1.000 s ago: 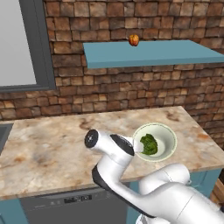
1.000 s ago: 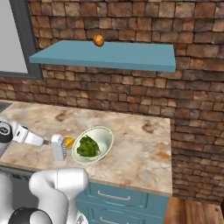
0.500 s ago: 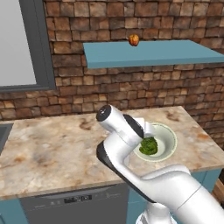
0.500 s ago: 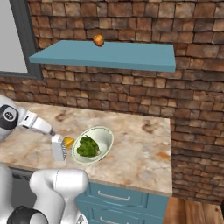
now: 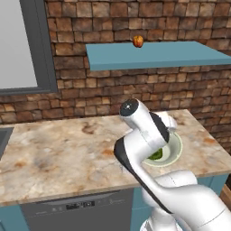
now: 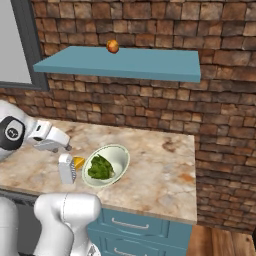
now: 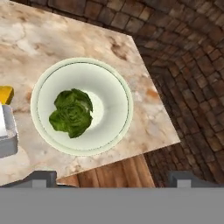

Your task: Pick the cheese from the fridge and the cheese grater from the cabinet and place them next to the salad bowl.

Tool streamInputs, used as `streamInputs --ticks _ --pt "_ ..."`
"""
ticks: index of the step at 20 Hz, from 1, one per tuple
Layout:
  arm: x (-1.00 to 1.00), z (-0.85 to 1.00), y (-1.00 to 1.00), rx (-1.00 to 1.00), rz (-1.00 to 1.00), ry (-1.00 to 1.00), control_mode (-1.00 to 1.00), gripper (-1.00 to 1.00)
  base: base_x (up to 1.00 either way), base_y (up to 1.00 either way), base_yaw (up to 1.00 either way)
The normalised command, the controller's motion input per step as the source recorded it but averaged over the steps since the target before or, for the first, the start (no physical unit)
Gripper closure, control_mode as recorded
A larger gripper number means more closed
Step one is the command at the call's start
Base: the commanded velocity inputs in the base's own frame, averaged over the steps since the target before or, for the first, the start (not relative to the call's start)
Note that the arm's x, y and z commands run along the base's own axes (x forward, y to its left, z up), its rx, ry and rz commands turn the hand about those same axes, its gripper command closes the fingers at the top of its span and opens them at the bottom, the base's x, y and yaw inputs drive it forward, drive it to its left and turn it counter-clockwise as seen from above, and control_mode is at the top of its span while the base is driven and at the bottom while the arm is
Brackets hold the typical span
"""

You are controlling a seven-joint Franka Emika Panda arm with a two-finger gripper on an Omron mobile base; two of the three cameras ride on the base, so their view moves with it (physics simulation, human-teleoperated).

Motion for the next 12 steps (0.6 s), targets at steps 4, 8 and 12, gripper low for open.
streamInputs --ticks 4,8,12 --pt "-0.36 0.31 -0.49 0.06 0.25 0.00 -1.00 -1.00 0.00 0.00 0.00" --pt "-0.28 0.41 -0.37 0.22 0.14 0.03 -1.00 -1.00 0.00 0.00 0.00" --pt "-0.27 0.43 -0.28 0.28 0.12 0.00 -1.00 -1.00 0.00 0.00 0.00"
